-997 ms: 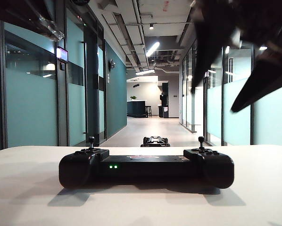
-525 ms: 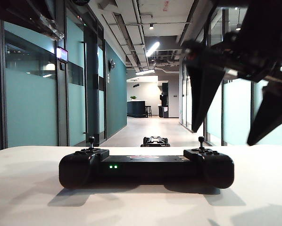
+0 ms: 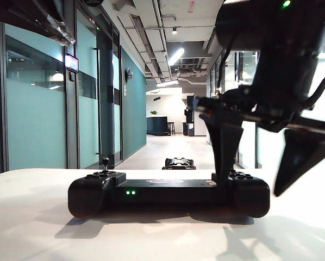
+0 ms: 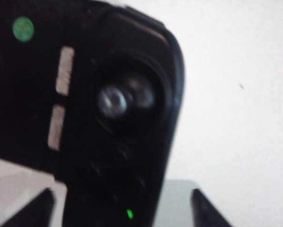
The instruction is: Push the left joystick on the remote control sitting on the white table forward to make the robot dog walk in a straight line until it approaches the door.
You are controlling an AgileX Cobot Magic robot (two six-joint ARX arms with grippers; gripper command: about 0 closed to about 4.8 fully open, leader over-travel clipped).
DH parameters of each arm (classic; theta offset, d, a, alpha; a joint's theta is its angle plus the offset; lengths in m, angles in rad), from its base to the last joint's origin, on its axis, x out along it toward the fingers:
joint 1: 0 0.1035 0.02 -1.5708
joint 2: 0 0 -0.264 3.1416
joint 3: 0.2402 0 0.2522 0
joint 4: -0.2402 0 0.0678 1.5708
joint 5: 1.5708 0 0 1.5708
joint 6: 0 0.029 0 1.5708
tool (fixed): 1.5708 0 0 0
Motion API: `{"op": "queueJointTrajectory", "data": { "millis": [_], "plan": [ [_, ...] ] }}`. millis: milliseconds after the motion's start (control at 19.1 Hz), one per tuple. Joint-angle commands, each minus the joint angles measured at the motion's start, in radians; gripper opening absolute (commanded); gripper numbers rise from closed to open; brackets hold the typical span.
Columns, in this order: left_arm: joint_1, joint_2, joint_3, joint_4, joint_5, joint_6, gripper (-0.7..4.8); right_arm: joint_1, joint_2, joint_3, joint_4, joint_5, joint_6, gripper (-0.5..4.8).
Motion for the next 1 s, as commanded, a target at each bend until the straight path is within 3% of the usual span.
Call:
{"op": "queueJointTrajectory", "data": {
  "millis": [52,997],
  "plan": [
    [0.000,-0.001,0.005,0.006,0.005,-0.003,-0.05,0.001,0.026,0.007,0.039,0.006,-0.004,3.94],
    [0.000,-0.001,0.005,0.006,0.005,-0.003,-0.05,0.002,0.061,0.007,0.070,-0.017,-0.011,3.94]
  ]
}}
